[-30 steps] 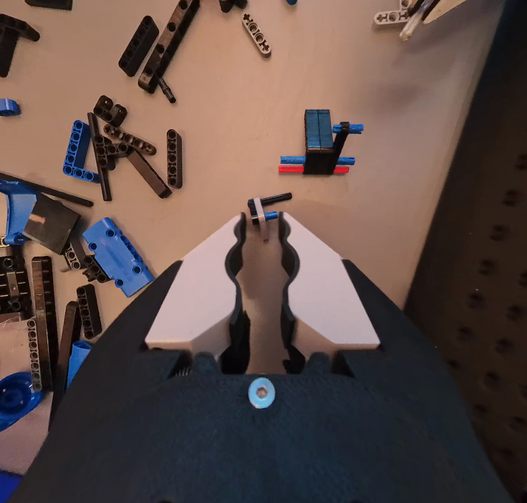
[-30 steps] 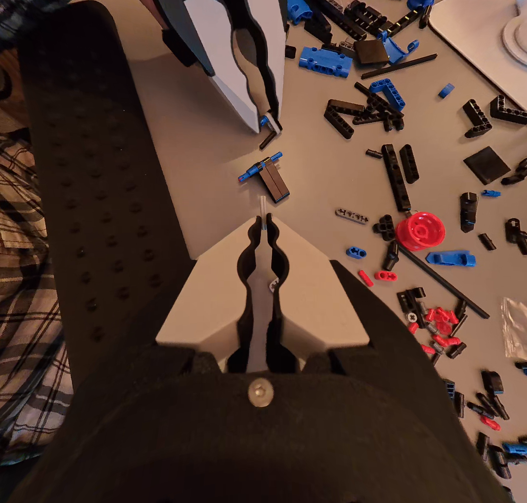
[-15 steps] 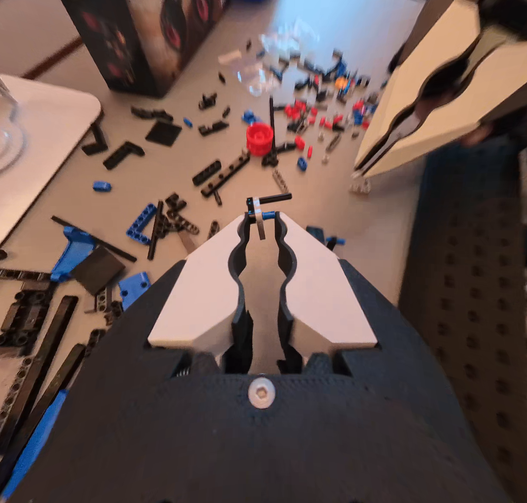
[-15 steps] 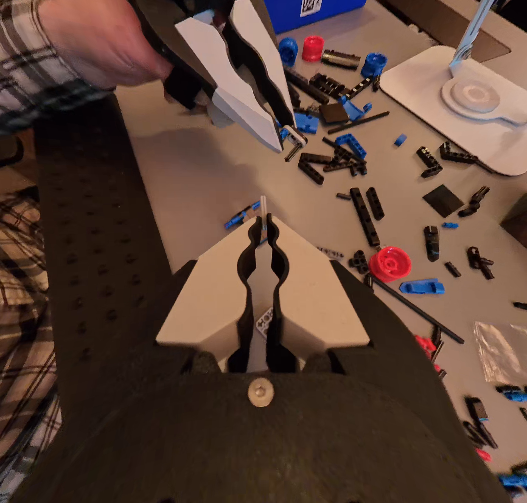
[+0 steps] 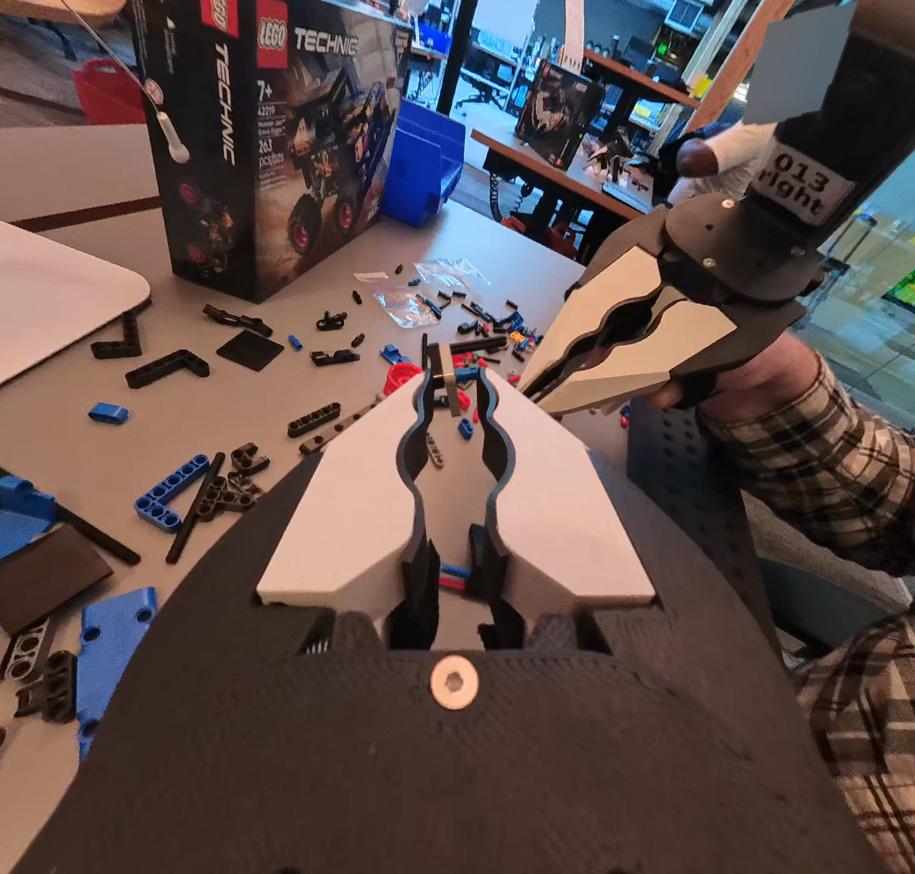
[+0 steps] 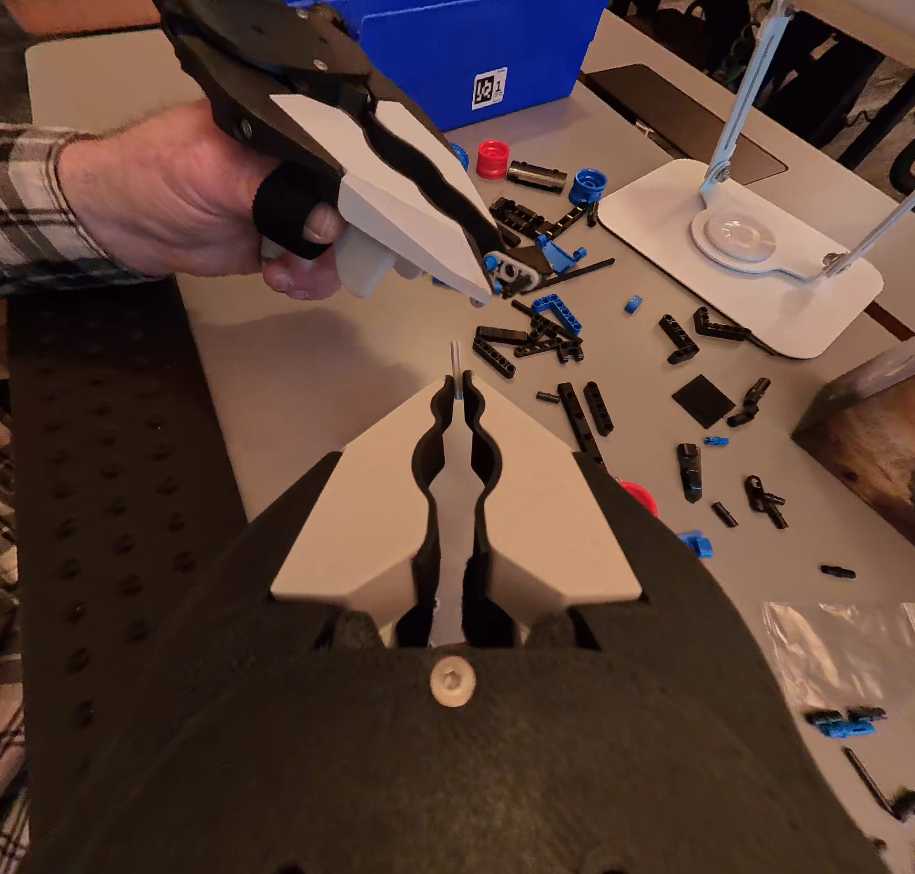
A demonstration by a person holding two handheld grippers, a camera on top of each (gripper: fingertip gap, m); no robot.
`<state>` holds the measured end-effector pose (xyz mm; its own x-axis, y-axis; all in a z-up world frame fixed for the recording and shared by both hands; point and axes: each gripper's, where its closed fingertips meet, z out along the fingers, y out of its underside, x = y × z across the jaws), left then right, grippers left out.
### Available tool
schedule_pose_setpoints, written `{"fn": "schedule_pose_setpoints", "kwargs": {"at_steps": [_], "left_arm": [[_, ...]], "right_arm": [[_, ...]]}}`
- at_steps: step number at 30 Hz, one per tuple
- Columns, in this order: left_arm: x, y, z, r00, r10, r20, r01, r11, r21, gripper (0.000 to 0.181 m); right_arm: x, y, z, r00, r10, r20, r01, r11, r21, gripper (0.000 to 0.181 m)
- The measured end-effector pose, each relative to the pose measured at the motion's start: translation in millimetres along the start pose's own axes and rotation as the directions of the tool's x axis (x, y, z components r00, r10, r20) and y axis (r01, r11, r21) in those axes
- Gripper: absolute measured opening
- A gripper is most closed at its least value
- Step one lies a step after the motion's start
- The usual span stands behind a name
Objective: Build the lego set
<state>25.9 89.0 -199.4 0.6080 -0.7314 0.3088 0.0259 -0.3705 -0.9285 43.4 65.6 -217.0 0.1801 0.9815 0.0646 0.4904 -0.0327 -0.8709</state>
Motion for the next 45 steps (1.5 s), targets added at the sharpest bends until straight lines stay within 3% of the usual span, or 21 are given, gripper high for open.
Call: {"fn": "schedule_pose_setpoints", "kwargs": {"at_steps": [8, 15, 21, 22, 29, 45], "left_arm": [[-0.3, -19.4, 0.4, 0.998, -0.044, -0.046, 0.050, 0.990, 0.132, 0.015], [-4.4, -14.3, 4.2, 0.995, -0.074, -0.070, 0.082, 0.988, 0.128, 0.015], [-10.4, 25.1, 20.6, 0.988, -0.149, -0.047, 0.144, 0.985, -0.095, 0.015], [-11.2, 39.2, 23.5, 0.987, -0.154, -0.036, 0.146, 0.973, -0.177, 0.015], [-21.3, 84.6, 25.2, 0.985, -0.164, 0.046, 0.169, 0.905, -0.390, 0.015], [-25.0, 103.7, 23.7, 0.979, -0.191, 0.067, 0.200, 0.858, -0.473, 0.015]], "right_arm": [[7.8, -11.5, 5.6, 0.992, 0.117, 0.041, -0.120, 0.990, 0.077, 0.002], [16.6, -10.6, 10.9, 0.992, 0.123, 0.009, -0.123, 0.989, 0.083, 0.002], [26.2, 10.4, 9.3, 0.997, 0.050, -0.062, -0.051, 0.999, -0.010, 0.001], [27.7, 16.0, 8.6, 0.997, 0.039, -0.070, -0.042, 0.999, -0.031, 0.002], [27.8, 46.9, 8.2, 0.998, 0.023, -0.050, -0.030, 0.991, -0.132, 0.002], [9.0, 76.4, 32.7, 0.998, 0.034, 0.058, -0.016, 0.957, -0.289, 0.002]]}}
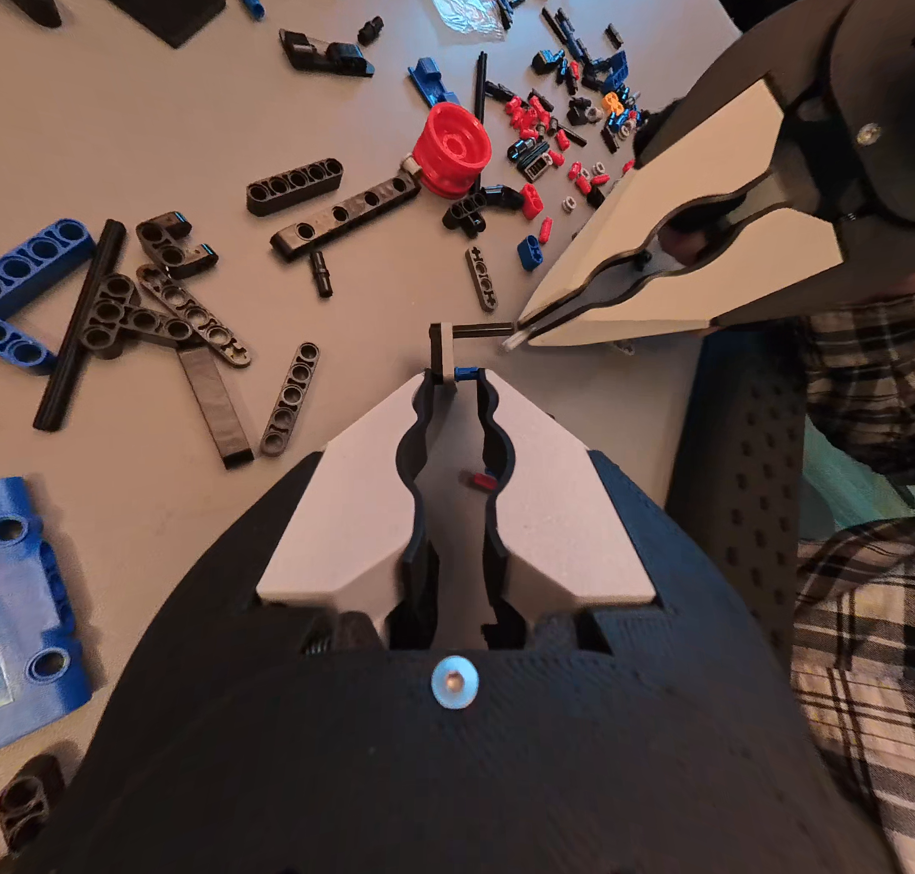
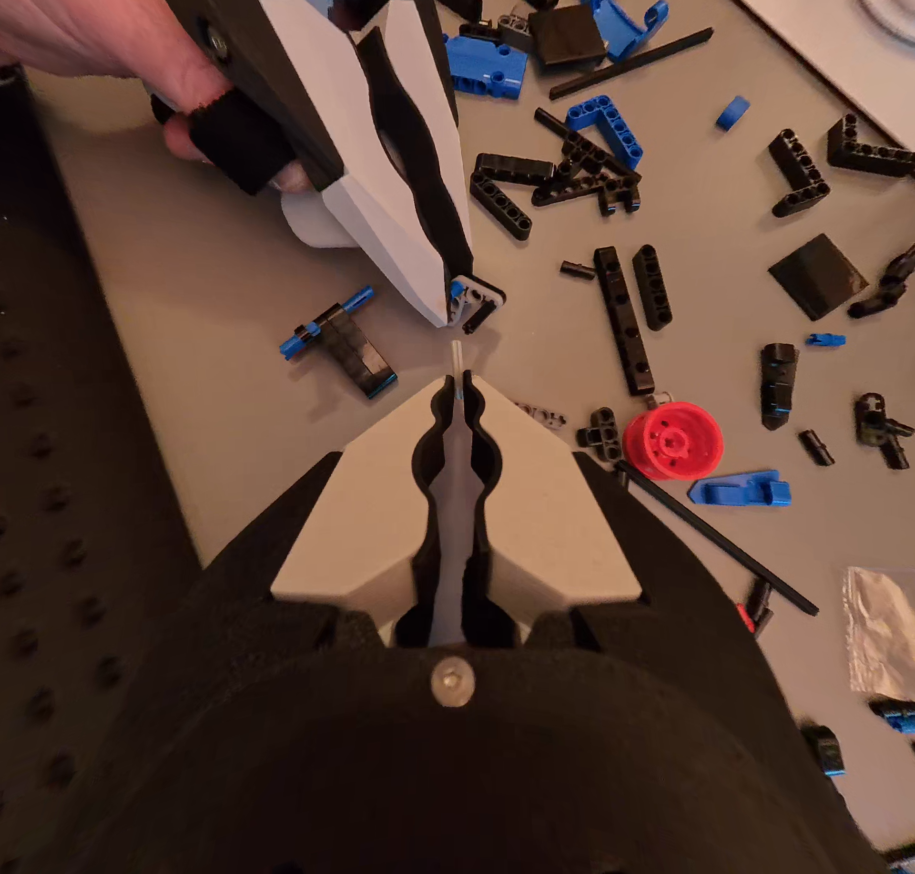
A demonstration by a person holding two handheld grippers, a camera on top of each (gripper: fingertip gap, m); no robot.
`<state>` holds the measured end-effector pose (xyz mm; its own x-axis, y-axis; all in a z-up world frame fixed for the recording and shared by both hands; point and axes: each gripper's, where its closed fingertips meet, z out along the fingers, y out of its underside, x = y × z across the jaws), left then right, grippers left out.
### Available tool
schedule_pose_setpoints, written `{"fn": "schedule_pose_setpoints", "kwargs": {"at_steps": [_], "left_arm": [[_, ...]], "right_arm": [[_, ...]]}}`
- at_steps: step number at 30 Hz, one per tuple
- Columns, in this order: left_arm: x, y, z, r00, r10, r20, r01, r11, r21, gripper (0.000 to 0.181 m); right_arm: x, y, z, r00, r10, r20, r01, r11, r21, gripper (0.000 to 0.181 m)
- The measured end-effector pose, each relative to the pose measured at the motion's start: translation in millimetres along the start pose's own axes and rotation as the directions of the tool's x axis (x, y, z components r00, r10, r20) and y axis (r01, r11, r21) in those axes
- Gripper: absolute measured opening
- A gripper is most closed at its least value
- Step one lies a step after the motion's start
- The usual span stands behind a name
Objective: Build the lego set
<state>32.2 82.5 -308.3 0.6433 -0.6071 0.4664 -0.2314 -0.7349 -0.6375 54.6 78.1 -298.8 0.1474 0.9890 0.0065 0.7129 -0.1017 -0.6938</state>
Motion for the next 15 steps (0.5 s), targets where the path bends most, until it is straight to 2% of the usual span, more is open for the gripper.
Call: {"fn": "schedule_pose_setpoints", "kwargs": {"at_steps": [12, 15], "left_arm": [[1.5, 3.4, -2.4, 0.999, 0.013, -0.031, -0.014, 1.000, -0.027, 0.015], [-2.2, -0.1, -1.7, 1.000, 0.007, 0.003, -0.007, 1.000, -0.012, 0.007]], "right_arm": [[-5.0, 5.0, 5.5, 1.000, -0.010, 0.013, 0.010, 0.999, -0.031, 0.002], [-6.3, 3.7, 8.1, 1.000, -0.019, 0.013, 0.019, 0.999, -0.034, 0.002]]}}
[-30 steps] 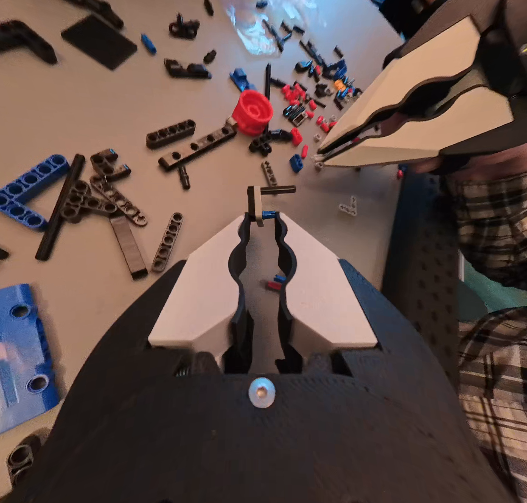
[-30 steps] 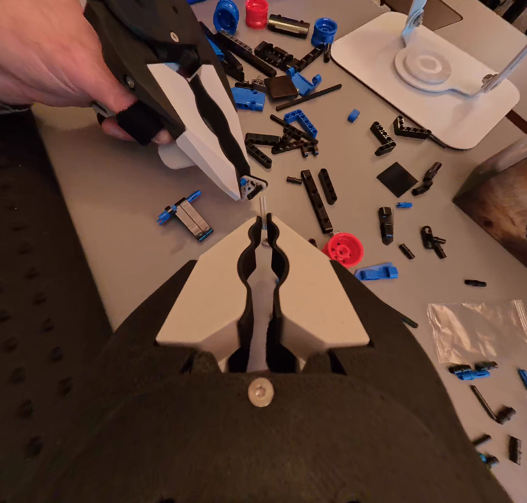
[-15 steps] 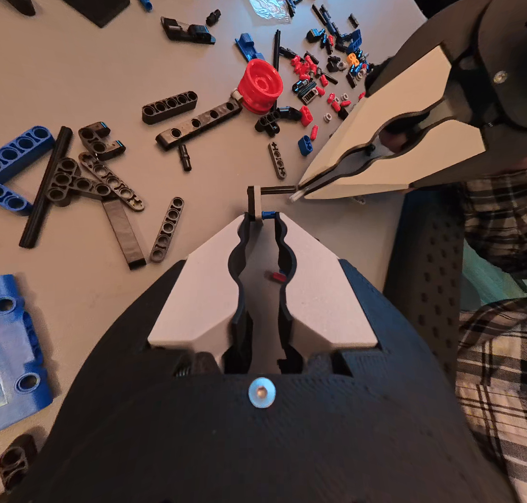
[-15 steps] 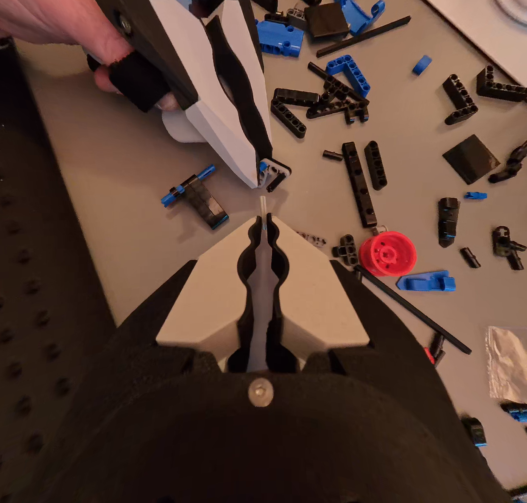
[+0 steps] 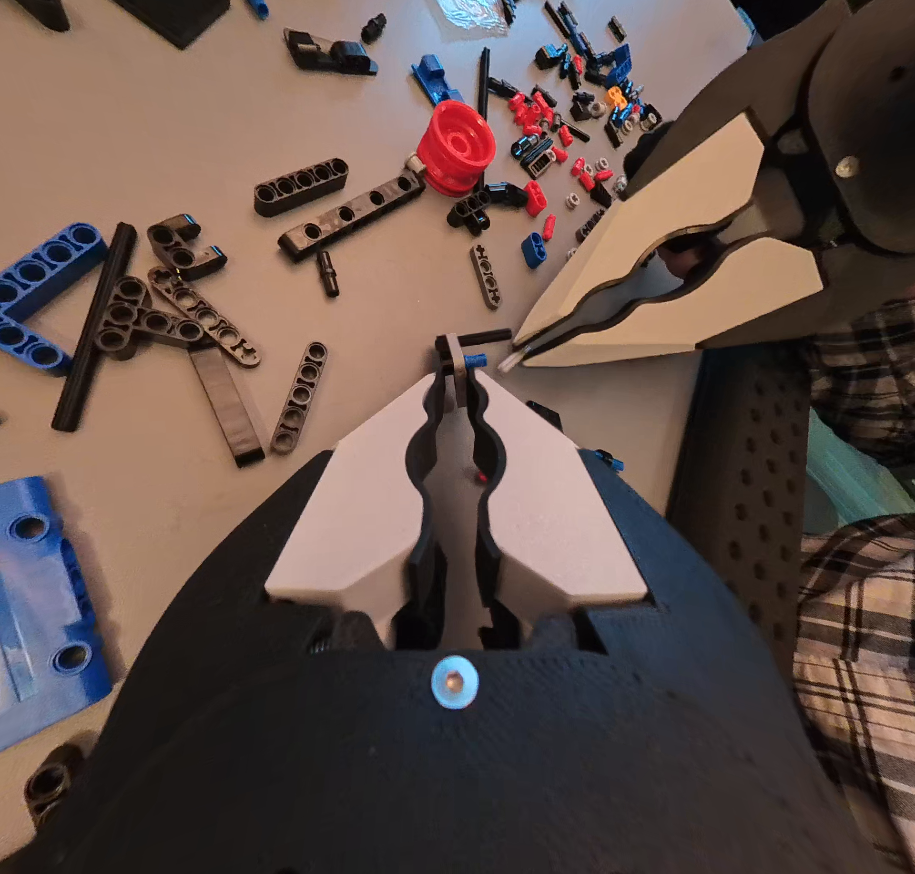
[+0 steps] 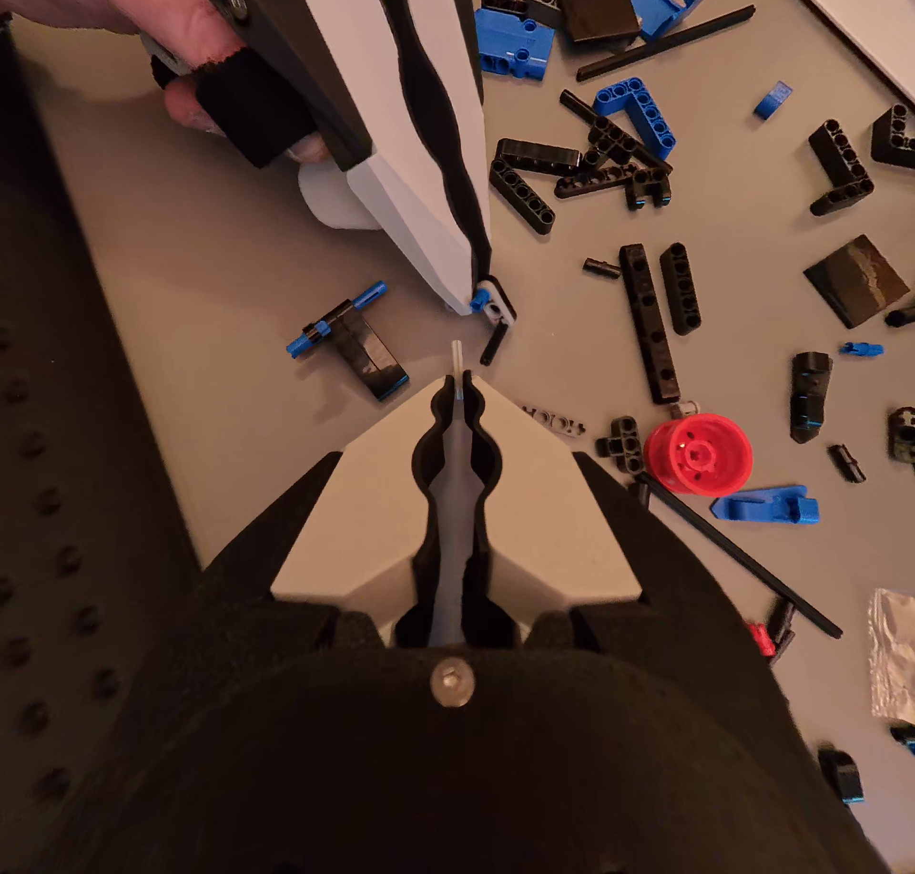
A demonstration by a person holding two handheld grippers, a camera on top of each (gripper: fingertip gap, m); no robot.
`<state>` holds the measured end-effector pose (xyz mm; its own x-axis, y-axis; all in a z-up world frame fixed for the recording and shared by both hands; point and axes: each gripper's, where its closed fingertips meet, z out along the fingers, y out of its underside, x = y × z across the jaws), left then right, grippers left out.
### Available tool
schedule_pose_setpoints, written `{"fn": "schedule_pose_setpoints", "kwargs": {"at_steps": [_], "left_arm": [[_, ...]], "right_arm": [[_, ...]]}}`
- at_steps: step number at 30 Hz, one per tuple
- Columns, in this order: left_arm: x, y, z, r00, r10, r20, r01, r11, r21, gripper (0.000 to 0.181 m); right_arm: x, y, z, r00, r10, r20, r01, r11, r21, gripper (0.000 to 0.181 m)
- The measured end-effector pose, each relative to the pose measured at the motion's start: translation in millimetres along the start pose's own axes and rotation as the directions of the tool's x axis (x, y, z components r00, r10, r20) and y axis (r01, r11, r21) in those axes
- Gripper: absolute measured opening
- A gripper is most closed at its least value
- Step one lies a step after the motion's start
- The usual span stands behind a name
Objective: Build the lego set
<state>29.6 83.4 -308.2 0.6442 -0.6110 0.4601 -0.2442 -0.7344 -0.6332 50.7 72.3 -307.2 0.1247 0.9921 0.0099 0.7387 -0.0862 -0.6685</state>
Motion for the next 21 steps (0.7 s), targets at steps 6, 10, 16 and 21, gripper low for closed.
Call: {"fn": "schedule_pose_setpoints", "kwargs": {"at_steps": [6, 10, 16, 21], "left_arm": [[0.1, -8.5, 3.7, 0.999, -0.040, 0.006, 0.040, 0.999, 0.034, 0.006], [0.2, -8.1, 8.1, 0.999, -0.017, 0.045, 0.016, 0.999, 0.030, 0.006], [-3.0, -7.9, 11.0, 0.993, 0.025, 0.118, -0.028, 0.999, 0.025, 0.006], [-4.8, -11.8, 13.5, 0.987, 0.026, 0.160, -0.033, 0.999, 0.036, 0.006]], "right_arm": [[1.9, -2.5, 8.3, 1.000, -0.010, -0.020, 0.010, 1.000, -0.025, 0.002], [3.6, -2.1, 12.2, 0.999, 0.013, -0.032, -0.015, 0.999, -0.040, 0.001], [8.0, -1.8, 12.2, 0.997, 0.060, -0.048, -0.062, 0.997, -0.043, 0.002], [12.9, -1.7, 12.2, 0.993, 0.096, -0.066, -0.099, 0.994, -0.046, 0.001]]}}
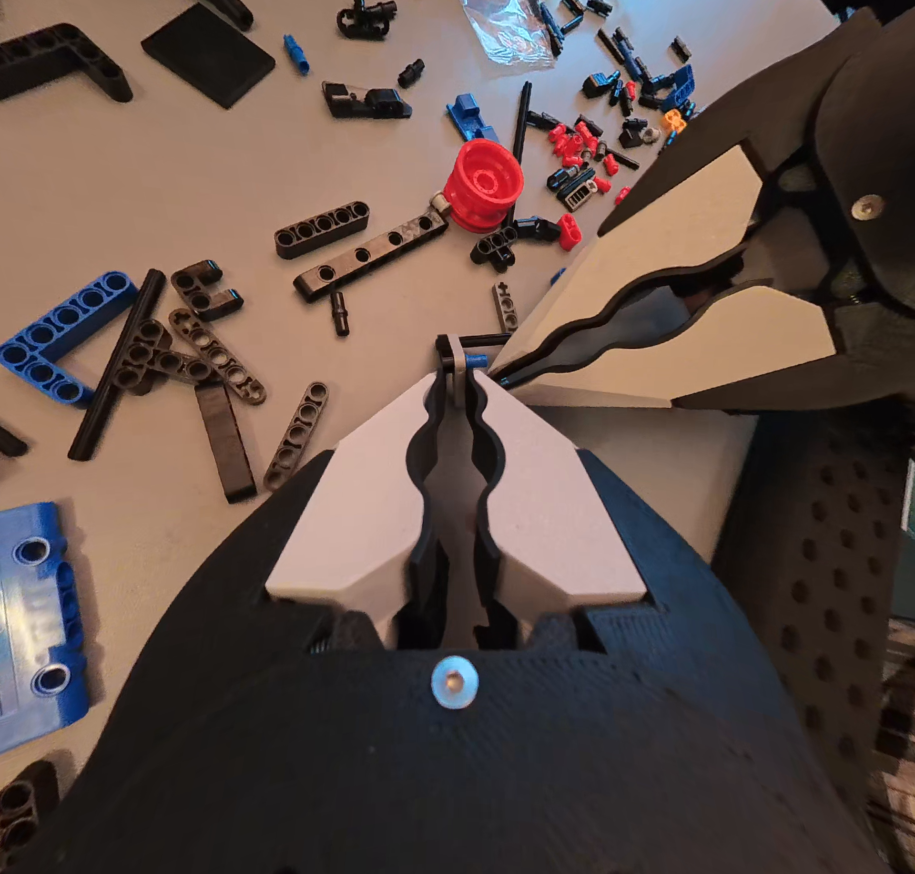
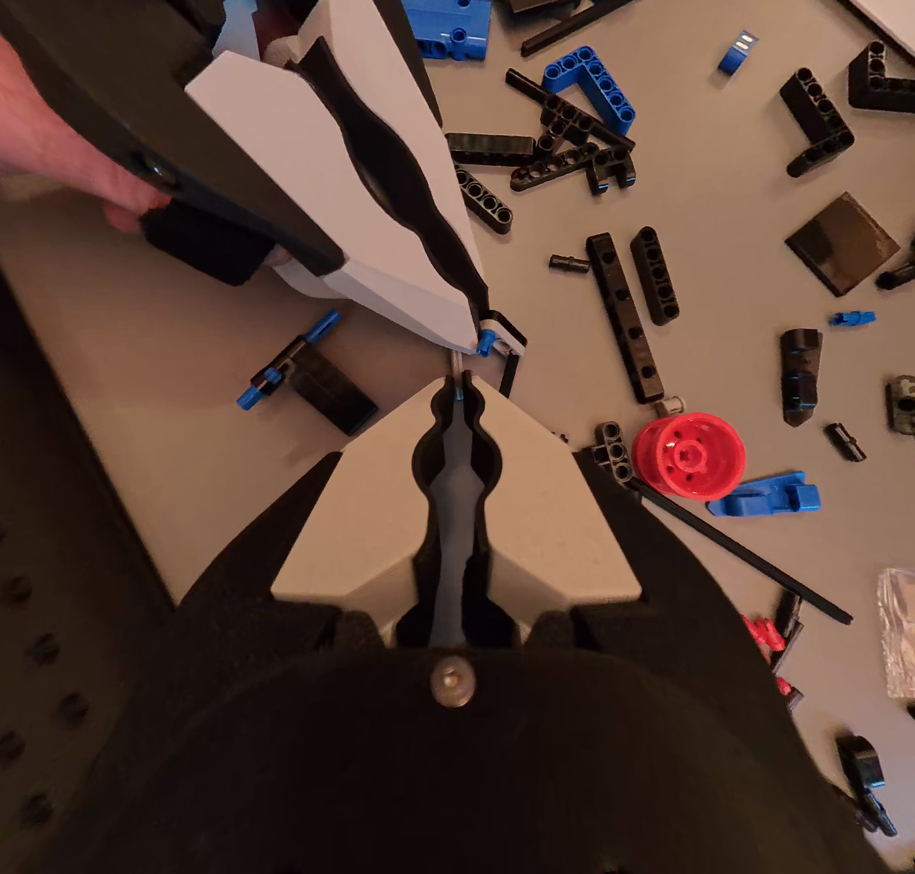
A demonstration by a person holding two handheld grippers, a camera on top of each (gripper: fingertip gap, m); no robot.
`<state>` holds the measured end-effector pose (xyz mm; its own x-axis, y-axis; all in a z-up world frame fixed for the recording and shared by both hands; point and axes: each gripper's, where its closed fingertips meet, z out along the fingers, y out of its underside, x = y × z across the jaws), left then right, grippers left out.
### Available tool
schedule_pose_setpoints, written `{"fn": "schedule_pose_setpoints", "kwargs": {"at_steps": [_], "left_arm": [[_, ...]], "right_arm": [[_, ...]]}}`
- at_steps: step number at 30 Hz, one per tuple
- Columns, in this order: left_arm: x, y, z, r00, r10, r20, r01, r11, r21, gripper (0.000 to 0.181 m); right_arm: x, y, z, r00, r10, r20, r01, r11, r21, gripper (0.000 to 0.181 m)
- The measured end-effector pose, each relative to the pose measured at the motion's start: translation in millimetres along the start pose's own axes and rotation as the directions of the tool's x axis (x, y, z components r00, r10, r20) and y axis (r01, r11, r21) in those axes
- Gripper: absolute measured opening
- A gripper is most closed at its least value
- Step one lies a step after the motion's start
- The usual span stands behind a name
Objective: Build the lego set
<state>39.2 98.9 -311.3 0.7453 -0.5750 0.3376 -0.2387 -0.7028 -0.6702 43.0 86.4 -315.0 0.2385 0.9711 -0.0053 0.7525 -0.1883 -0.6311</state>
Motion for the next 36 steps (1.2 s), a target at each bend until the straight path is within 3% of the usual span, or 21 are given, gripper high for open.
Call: {"fn": "schedule_pose_setpoints", "kwargs": {"at_steps": [16, 23, 36], "left_arm": [[-14.2, -10.0, 3.2, 0.988, -0.031, 0.152, 0.023, 0.998, 0.053, 0.002], [-16.3, -9.9, 2.3, 0.977, -0.012, 0.214, 0.001, 0.999, 0.052, 0.002], [-21.9, -11.2, 1.8, 0.953, 0.016, 0.301, -0.034, 0.998, 0.053, 0.003]], "right_arm": [[16.2, -7.8, 6.3, 0.984, 0.090, -0.155, -0.097, 0.995, -0.036, 0.001], [15.5, -9.9, 8.0, 0.974, 0.051, -0.222, -0.067, 0.996, -0.063, 0.000], [14.3, -16.9, 12.9, 0.979, 0.128, -0.161, -0.133, 0.991, -0.018, 0.000]]}}
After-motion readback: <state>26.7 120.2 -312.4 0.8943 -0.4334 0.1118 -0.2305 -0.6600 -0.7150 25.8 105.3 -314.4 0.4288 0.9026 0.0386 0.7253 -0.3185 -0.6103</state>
